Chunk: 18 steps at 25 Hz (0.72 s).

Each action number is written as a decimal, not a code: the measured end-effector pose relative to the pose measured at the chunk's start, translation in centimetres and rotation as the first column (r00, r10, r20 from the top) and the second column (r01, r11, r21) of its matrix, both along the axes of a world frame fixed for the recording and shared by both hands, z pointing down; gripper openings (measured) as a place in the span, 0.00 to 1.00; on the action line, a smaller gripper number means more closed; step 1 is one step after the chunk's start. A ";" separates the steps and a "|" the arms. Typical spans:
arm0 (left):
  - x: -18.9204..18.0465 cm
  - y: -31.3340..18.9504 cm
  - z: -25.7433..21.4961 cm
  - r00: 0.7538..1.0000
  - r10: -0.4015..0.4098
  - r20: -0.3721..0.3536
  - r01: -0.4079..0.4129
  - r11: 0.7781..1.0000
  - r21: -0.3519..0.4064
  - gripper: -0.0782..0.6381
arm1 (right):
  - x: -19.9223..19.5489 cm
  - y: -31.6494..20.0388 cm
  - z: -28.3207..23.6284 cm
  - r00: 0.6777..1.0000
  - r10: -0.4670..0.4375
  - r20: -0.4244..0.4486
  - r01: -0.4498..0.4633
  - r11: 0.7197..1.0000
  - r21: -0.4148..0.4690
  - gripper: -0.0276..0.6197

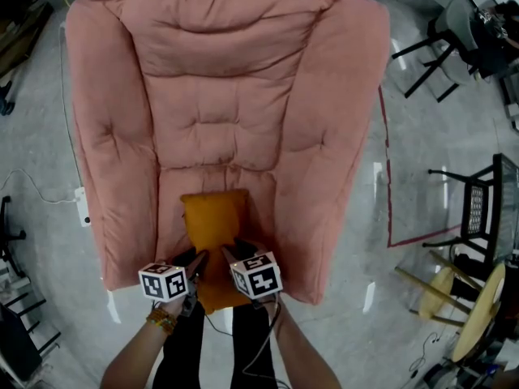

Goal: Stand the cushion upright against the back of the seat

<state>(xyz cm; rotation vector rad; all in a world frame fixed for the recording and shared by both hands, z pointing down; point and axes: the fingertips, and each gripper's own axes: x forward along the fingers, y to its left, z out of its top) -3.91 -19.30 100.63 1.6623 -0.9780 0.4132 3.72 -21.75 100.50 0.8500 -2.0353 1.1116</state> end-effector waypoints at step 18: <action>-1.9 -5.4 -5.4 0.986 0.090 0.139 -0.110 0.983 0.144 0.20 | -1.4 -4.3 -6.1 0.999 0.033 -0.035 -0.027 0.987 0.157 0.21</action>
